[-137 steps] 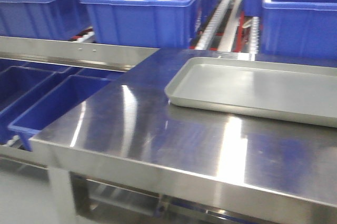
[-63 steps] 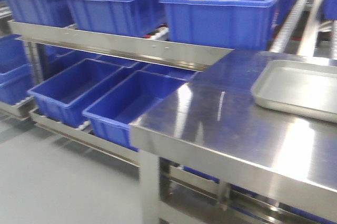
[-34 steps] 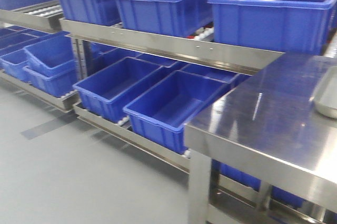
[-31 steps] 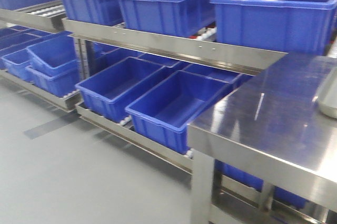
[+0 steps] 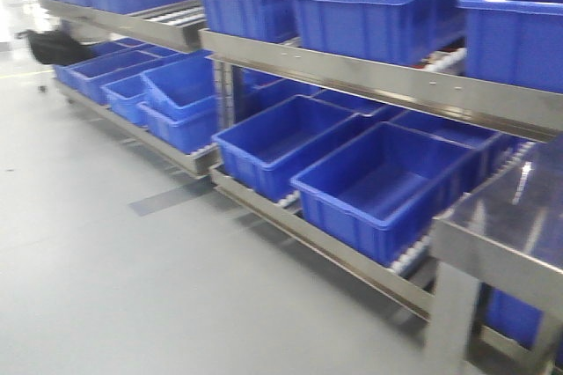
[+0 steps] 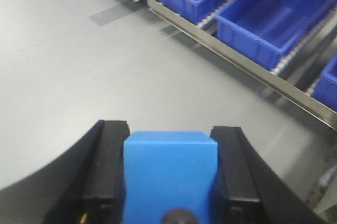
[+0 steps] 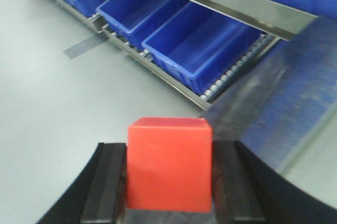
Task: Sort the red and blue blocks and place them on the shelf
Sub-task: 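Turn and drive the base along the aisle carrying both cubes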
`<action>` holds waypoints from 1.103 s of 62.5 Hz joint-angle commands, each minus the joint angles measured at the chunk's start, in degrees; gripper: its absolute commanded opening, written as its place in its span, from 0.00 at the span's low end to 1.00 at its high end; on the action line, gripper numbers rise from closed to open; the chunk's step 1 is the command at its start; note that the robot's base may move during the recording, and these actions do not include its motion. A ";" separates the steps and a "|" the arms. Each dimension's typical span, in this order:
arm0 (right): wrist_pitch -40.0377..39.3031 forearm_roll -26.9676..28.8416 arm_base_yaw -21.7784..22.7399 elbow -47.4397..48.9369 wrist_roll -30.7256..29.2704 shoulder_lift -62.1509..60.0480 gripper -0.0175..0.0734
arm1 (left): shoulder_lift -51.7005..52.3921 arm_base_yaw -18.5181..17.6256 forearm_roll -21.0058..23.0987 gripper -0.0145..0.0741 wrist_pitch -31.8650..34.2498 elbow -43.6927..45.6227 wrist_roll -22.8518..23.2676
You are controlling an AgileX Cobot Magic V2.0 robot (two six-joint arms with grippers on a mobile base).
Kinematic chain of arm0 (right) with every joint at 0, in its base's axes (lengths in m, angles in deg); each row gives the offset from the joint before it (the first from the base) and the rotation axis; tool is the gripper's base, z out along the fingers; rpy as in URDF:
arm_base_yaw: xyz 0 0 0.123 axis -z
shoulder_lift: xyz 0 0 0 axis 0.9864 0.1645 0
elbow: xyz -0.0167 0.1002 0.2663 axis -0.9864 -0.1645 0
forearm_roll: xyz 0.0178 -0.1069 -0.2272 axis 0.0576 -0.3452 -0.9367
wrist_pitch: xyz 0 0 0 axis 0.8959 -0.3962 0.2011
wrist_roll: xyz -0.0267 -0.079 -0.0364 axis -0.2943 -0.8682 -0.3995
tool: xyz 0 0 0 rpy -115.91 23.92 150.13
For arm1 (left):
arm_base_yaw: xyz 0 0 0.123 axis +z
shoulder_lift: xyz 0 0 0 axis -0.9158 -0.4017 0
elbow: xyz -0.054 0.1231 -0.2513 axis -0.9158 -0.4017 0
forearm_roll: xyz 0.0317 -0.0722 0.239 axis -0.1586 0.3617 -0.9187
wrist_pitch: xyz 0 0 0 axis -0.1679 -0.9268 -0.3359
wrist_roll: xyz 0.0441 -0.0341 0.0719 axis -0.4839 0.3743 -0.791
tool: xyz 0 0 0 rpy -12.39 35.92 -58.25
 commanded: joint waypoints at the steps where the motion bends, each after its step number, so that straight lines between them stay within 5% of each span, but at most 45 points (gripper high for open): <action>1: -4.86 -0.39 0.42 1.53 -0.46 -0.39 0.25 | 0.03 -0.13 -0.52 0.30 4.21 1.56 0.01; 69: -4.86 -0.39 0.42 1.53 -0.46 -0.39 0.25 | 0.03 -0.13 -0.52 0.30 4.21 1.56 0.01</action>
